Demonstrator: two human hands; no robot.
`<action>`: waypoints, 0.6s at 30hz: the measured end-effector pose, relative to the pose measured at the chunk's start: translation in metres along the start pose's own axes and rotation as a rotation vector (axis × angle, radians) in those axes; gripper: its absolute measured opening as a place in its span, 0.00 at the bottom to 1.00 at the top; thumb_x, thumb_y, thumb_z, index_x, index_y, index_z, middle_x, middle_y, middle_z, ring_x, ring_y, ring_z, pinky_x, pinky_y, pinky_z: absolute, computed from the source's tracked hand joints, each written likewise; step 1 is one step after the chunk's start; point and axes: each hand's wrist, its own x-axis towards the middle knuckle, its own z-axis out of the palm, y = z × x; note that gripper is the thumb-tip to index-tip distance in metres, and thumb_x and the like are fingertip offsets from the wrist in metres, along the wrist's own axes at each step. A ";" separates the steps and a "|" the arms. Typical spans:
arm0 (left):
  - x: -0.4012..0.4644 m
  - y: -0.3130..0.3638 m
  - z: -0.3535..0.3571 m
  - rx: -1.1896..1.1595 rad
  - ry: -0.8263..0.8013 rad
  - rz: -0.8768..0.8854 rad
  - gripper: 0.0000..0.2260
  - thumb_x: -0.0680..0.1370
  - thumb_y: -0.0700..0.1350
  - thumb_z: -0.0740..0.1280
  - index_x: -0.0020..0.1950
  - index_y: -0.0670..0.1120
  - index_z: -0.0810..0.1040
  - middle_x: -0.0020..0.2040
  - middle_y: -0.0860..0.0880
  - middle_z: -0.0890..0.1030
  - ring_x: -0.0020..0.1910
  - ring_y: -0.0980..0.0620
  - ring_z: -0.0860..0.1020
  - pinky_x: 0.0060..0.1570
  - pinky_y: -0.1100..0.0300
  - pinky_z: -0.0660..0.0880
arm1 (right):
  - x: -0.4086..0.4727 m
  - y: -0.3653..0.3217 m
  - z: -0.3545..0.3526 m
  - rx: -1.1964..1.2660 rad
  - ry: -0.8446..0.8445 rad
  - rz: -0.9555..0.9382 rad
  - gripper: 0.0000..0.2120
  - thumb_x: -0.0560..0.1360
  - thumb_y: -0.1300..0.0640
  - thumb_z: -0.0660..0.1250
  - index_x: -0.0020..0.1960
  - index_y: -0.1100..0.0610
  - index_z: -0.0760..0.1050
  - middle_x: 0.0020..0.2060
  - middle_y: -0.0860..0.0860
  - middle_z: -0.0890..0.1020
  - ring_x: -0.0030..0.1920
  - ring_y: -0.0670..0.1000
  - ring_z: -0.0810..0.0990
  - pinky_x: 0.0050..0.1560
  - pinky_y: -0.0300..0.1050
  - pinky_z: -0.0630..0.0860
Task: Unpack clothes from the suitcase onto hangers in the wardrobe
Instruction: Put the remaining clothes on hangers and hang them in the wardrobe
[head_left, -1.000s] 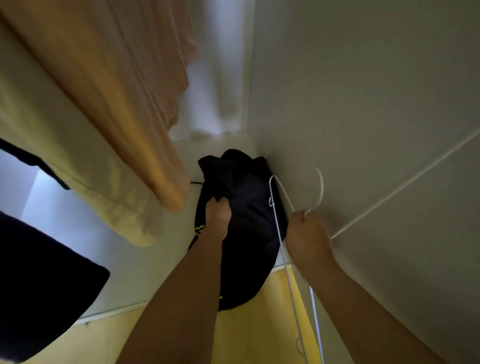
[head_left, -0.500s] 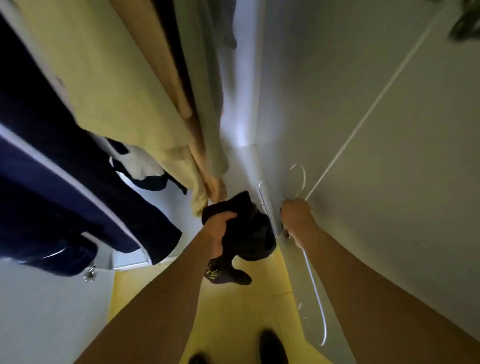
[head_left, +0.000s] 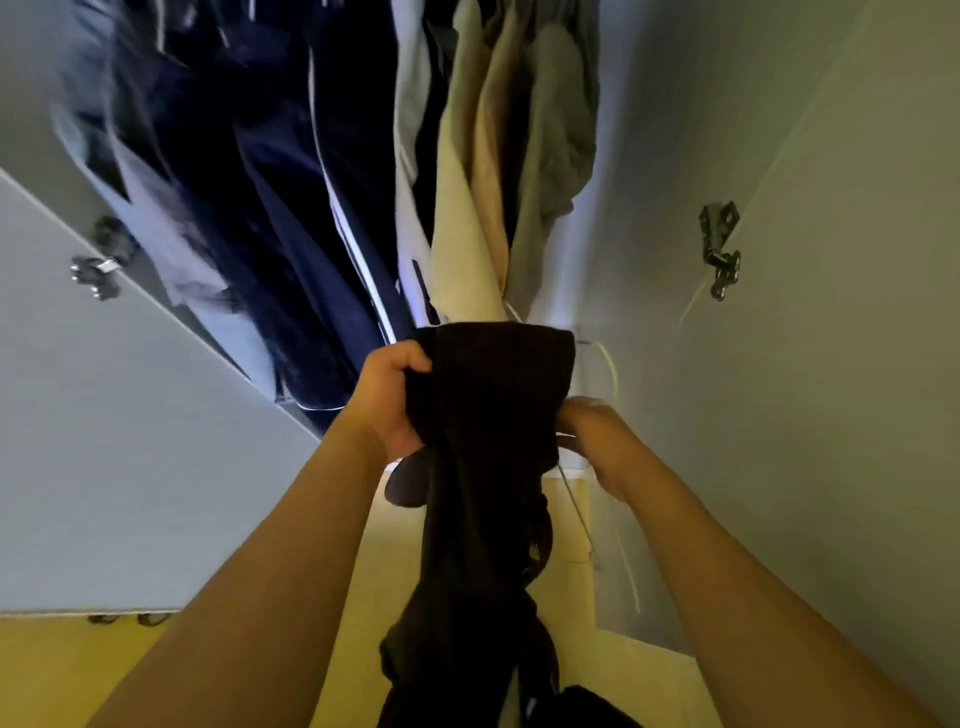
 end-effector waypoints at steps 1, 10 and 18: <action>-0.013 0.009 0.004 0.001 -0.014 0.053 0.17 0.63 0.41 0.61 0.50 0.40 0.78 0.44 0.42 0.80 0.44 0.43 0.79 0.52 0.48 0.76 | -0.013 -0.007 0.002 0.033 -0.045 -0.034 0.14 0.78 0.57 0.63 0.59 0.65 0.76 0.47 0.57 0.82 0.50 0.55 0.81 0.59 0.49 0.77; -0.062 0.056 0.028 0.006 -0.024 0.252 0.09 0.76 0.40 0.60 0.48 0.42 0.79 0.38 0.46 0.83 0.41 0.47 0.81 0.46 0.52 0.77 | -0.080 -0.083 -0.002 0.062 -0.411 -0.420 0.25 0.63 0.56 0.71 0.57 0.67 0.75 0.51 0.60 0.80 0.54 0.57 0.80 0.61 0.52 0.74; -0.055 0.086 0.030 0.581 0.355 0.567 0.06 0.76 0.40 0.63 0.52 0.46 0.75 0.50 0.45 0.80 0.50 0.45 0.79 0.42 0.54 0.74 | -0.102 -0.138 0.014 -0.076 -0.209 -0.536 0.07 0.75 0.63 0.66 0.53 0.58 0.79 0.45 0.55 0.85 0.52 0.57 0.82 0.54 0.54 0.78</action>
